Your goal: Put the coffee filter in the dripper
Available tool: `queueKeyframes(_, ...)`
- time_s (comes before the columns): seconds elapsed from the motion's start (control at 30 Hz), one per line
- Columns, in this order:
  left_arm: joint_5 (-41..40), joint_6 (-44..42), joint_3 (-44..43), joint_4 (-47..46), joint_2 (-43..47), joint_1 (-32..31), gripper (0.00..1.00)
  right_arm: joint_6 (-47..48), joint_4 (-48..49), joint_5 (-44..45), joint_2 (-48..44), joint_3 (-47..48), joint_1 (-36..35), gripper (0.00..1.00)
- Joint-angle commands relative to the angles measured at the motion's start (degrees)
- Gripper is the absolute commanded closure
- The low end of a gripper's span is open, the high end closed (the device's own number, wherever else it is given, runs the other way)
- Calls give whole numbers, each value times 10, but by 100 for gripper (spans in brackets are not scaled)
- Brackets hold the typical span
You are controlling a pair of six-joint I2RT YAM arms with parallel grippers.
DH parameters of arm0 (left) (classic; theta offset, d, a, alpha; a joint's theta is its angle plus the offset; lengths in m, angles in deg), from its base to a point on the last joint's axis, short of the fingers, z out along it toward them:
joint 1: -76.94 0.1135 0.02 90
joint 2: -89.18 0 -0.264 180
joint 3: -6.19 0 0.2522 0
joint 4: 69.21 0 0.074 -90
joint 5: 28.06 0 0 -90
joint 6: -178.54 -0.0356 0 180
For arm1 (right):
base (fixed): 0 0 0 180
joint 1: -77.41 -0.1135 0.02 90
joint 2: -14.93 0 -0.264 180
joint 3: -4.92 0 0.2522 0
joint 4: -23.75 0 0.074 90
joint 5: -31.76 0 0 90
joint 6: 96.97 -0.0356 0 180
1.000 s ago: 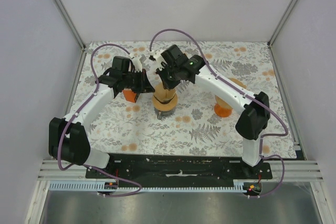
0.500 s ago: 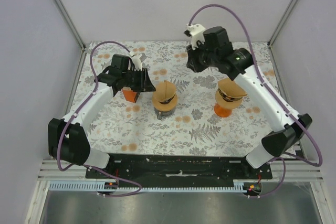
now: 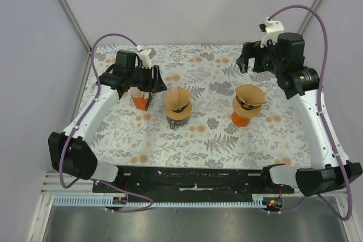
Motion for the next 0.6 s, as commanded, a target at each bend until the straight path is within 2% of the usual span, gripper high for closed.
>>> queueKeyframes(0.0, -65, -42, -62, 2, 41, 42, 38, -40, 61, -31, -45, -44, 99, 2)
queueKeyframes(0.13, -79, -28, -64, -23, 53, 126, 36, -79, 106, -80, -82, -116, 213, 2)
queueKeyframes(0.23, -124, -36, -51, -44, 61, 163, 35, -113, 148, -102, -108, -172, 276, 2)
queueKeyframes(0.4, -163, -40, -22, -80, 65, 219, 31, -148, 215, -102, -142, -246, 320, 2)
queueKeyframes(0.57, -219, -36, 25, -132, 72, 241, 29, -149, 258, -81, -150, -297, 331, 2)
